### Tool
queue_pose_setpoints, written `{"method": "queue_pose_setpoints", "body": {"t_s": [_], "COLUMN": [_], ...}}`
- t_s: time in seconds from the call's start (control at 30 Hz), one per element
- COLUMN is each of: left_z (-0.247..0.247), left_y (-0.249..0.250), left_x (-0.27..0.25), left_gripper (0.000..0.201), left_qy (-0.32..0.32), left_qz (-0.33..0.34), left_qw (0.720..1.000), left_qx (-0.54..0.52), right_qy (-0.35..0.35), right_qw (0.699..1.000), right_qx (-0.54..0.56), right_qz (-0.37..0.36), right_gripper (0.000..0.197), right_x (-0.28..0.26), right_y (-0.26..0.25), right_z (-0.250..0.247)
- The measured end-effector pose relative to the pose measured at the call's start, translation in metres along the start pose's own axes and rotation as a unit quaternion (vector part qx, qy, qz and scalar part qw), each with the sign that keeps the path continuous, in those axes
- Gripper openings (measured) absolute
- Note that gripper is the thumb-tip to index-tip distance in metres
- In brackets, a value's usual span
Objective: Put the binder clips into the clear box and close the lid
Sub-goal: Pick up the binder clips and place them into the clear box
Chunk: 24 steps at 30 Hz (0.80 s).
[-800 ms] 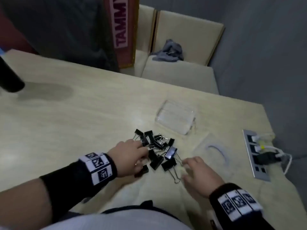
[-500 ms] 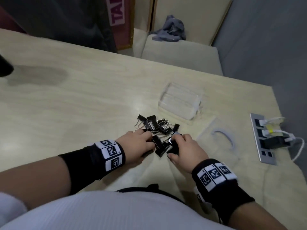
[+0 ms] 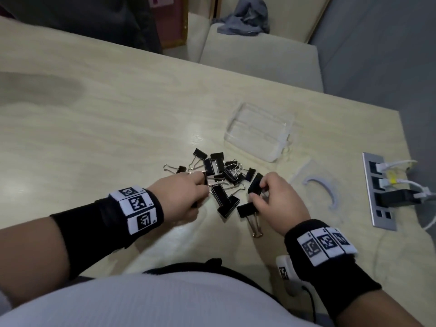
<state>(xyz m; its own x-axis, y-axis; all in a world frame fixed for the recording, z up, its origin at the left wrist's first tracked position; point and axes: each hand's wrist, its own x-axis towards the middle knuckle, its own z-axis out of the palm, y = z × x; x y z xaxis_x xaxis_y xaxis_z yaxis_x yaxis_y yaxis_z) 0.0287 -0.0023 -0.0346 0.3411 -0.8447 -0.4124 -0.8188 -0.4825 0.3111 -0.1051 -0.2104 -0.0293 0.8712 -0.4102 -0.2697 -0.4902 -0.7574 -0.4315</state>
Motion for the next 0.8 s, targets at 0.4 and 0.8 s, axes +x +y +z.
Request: {"method": "queue_pose_setpoints", "body": {"t_s": [0.4, 0.8], "left_z": [0.002, -0.04], "left_y": [-0.004, 0.004], "left_x": [-0.002, -0.008], "left_gripper": [0.02, 0.032], "left_qy": [0.006, 0.091], "left_qz": [0.006, 0.116], "left_qw": [1.0, 0.974], "left_qx": [0.018, -0.174], "right_qy": [-0.052, -0.101], "right_qw": [0.992, 0.99], "right_qx": [-0.081, -0.09], "right_qz": [0.078, 0.037], "right_gripper": [0.059, 0.058], "right_x": [0.055, 0.009], "right_y": [-0.011, 0.003], "right_z": [-0.02, -0.024]}}
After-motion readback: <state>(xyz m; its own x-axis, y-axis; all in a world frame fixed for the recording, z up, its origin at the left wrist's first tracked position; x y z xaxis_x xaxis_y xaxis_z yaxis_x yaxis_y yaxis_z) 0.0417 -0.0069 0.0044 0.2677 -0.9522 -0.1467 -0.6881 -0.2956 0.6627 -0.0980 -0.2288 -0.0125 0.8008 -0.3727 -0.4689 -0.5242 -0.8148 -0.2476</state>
